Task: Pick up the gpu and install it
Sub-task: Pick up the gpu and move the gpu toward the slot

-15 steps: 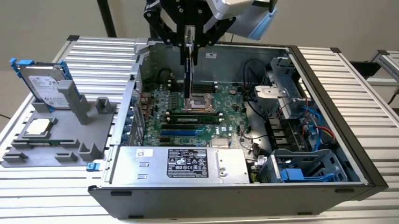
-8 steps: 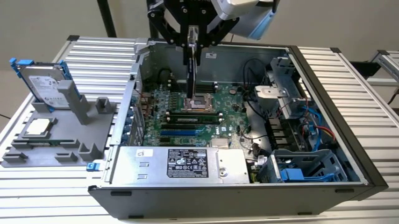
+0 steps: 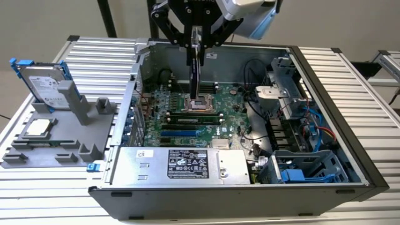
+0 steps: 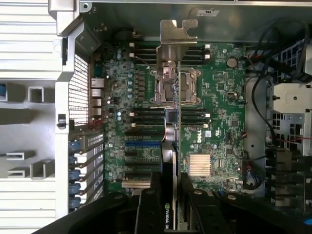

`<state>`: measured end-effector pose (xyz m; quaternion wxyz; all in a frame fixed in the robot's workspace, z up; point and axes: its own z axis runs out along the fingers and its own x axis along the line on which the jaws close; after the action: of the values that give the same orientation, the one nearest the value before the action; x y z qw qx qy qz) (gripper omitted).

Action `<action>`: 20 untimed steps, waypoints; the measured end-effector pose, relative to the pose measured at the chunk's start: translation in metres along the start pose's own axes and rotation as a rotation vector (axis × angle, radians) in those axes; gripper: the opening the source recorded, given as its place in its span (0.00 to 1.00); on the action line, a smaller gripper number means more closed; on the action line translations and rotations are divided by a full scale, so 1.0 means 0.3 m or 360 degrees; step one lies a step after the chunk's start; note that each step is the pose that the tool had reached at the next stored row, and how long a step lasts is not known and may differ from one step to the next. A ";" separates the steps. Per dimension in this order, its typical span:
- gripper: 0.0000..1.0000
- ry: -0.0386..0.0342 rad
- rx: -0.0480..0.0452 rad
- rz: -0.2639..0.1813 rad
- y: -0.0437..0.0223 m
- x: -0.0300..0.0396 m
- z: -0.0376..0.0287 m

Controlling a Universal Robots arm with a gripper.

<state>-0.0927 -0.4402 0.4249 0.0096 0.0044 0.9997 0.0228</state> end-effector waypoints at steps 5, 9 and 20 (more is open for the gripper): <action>0.00 0.0000 0.0002 0.0000 0.000 -0.006 0.000; 0.00 0.0000 0.0003 0.0000 0.000 -0.008 0.000; 0.00 0.0002 0.0003 0.0000 0.000 -0.009 0.001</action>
<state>-0.0901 -0.4401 0.4246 0.0090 0.0045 0.9997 0.0219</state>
